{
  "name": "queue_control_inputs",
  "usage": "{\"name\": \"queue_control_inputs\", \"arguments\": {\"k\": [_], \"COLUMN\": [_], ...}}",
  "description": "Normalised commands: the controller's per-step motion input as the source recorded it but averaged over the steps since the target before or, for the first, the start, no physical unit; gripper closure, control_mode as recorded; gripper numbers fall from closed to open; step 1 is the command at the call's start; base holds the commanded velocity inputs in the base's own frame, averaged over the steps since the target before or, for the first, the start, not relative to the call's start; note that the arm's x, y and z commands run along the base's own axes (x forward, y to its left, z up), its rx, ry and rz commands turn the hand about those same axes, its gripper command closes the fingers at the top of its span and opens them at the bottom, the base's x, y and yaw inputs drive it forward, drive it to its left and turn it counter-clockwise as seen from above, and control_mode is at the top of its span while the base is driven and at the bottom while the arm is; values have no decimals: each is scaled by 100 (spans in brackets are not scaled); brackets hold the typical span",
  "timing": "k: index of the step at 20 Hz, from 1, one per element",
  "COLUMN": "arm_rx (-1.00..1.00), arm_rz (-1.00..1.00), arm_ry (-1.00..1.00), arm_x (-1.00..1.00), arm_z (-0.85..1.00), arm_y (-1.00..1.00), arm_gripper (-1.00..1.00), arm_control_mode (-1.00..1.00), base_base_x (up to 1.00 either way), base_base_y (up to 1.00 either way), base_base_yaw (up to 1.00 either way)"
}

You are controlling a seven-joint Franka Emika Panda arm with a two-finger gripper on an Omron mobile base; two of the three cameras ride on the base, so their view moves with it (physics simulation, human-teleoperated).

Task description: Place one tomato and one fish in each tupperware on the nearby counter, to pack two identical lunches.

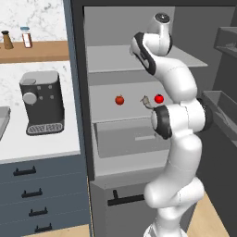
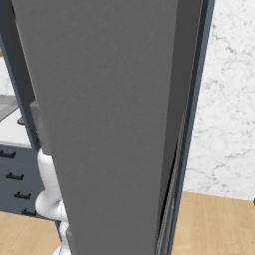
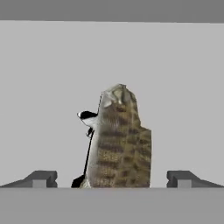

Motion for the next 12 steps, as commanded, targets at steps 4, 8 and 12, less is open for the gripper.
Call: {"name": "queue_control_inputs", "arguments": {"k": [4,8,12], "arm_rx": [0,0,0], "arm_rz": [0,0,-3], "arm_ry": [3,13,3], "arm_x": [63,38,7], "arm_z": [-26,-42,-47], "arm_y": [0,0,1], "arm_gripper": [-100,-100,-100], "arm_control_mode": [-100,-100,-100], "base_base_x": [0,0,0], "base_base_y": [0,0,0], "base_base_yaw": [0,0,0]}}
